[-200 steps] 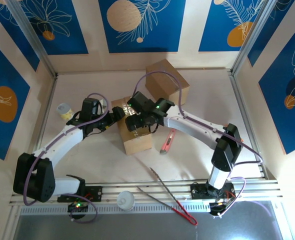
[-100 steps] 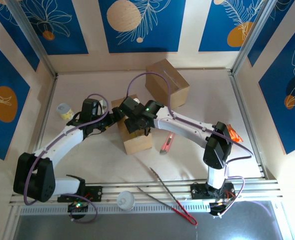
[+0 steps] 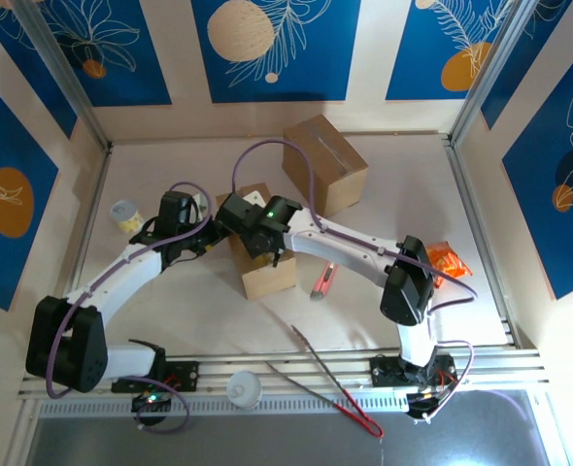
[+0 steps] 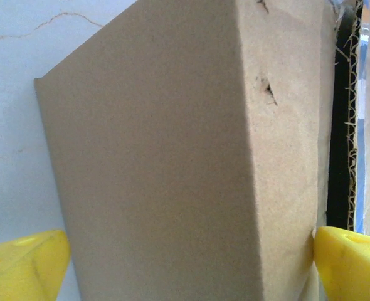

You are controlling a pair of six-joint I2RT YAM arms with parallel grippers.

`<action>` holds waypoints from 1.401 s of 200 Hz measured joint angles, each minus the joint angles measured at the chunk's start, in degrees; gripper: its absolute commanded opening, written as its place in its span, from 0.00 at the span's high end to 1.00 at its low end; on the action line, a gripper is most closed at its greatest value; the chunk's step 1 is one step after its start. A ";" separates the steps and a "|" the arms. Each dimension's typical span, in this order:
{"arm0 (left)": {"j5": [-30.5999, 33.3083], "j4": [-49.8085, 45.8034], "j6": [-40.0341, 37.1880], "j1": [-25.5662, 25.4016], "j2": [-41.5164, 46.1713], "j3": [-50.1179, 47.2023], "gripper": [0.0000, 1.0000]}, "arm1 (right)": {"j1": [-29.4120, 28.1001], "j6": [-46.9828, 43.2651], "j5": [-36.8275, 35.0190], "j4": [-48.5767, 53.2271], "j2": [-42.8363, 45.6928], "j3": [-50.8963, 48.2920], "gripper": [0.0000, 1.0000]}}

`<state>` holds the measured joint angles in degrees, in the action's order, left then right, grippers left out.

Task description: Unpack the express box

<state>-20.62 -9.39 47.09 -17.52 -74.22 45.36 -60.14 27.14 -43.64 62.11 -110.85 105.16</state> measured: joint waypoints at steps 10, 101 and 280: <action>-0.07 0.00 0.00 0.00 -0.15 0.00 0.02 | -0.59 0.20 -1.44 0.98 -0.92 1.07 0.34; -0.42 0.02 -0.04 0.02 -0.26 0.00 0.01 | -2.19 1.73 -9.92 8.09 -6.16 7.15 0.43; -3.34 -3.37 -3.82 1.92 -0.22 1.11 0.00 | -3.39 2.51 -26.69 20.83 -14.10 15.58 1.00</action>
<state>-23.97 -12.75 43.27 -15.59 -74.43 46.48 -63.53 29.65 -70.32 82.94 -124.95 120.75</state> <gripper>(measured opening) 0.998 0.056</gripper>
